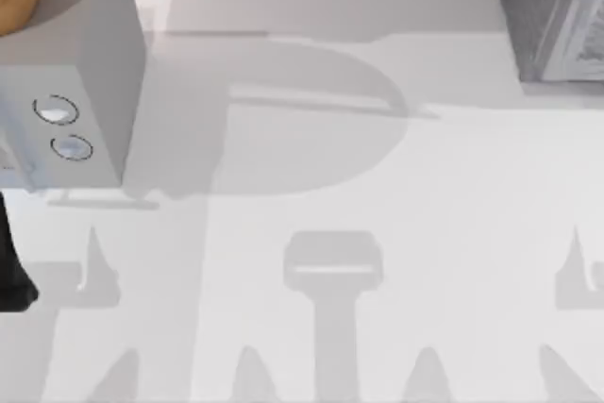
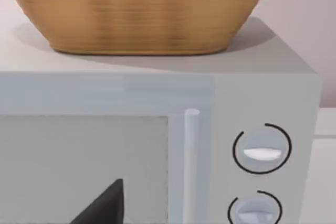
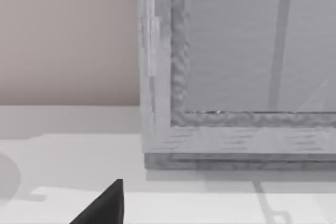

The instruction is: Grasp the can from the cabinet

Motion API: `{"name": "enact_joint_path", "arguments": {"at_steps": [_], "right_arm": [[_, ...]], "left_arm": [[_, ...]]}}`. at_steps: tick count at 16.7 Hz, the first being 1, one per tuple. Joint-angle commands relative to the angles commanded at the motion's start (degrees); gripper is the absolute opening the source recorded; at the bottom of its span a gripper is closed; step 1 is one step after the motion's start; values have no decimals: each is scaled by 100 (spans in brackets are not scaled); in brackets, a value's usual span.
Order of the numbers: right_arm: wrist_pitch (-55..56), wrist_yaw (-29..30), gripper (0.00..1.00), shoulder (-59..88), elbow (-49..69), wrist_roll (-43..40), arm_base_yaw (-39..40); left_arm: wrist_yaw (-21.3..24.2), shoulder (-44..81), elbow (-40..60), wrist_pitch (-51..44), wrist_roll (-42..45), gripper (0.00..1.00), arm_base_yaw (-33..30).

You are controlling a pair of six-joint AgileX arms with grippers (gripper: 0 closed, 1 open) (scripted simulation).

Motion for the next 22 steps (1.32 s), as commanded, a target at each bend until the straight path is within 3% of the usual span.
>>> {"name": "enact_joint_path", "arguments": {"at_steps": [4, 8, 22], "right_arm": [[-43, 24, 100, 157, 182, 4, 24], [-298, 154, 100, 1039, 1267, 21, 155], [-2026, 953, 100, 6416, 8330, 76, 886]], "left_arm": [[0, 0, 0, 0, 0, 100, 0], [0, 0, 0, 0, 0, 100, 0], [0, 0, 0, 0, 0, 100, 0]]}}
